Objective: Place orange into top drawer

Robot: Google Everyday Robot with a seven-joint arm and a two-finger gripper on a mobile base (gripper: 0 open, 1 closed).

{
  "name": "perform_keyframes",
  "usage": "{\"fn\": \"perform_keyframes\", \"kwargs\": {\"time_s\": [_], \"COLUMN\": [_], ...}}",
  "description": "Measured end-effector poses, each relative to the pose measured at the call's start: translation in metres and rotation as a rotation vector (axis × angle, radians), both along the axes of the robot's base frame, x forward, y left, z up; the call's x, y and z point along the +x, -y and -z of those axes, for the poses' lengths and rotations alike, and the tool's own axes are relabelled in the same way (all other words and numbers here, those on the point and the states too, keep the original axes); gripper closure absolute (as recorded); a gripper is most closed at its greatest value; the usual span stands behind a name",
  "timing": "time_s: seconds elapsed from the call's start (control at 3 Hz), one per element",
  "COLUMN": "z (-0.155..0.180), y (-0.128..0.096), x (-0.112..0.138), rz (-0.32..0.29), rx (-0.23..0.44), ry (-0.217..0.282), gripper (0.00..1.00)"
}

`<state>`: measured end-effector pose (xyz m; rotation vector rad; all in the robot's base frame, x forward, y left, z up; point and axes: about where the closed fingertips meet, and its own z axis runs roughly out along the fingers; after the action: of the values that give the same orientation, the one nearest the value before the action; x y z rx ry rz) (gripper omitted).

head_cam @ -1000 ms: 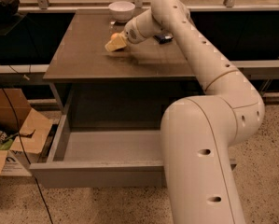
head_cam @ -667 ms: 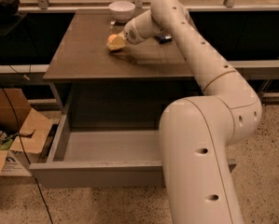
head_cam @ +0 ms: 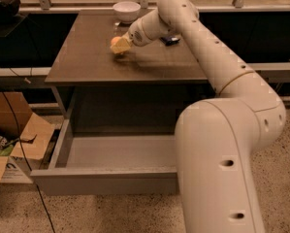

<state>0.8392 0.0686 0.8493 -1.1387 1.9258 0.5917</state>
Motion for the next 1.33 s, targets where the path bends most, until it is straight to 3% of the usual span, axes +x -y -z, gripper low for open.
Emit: {"fn": "perform_keyframes", "kwargs": {"time_s": [0.67, 1.0, 1.33], "z": [-0.069, -0.087, -0.076], "y": [0.037, 0.057, 0.076], "x": [-0.084, -0.144, -0.205], "rz": [0.026, 0.047, 0.088], "rx": [0.077, 0.124, 0.169], "ry": [0.080, 0.085, 0.027], "gripper": [1.00, 1.00, 1.00]}}
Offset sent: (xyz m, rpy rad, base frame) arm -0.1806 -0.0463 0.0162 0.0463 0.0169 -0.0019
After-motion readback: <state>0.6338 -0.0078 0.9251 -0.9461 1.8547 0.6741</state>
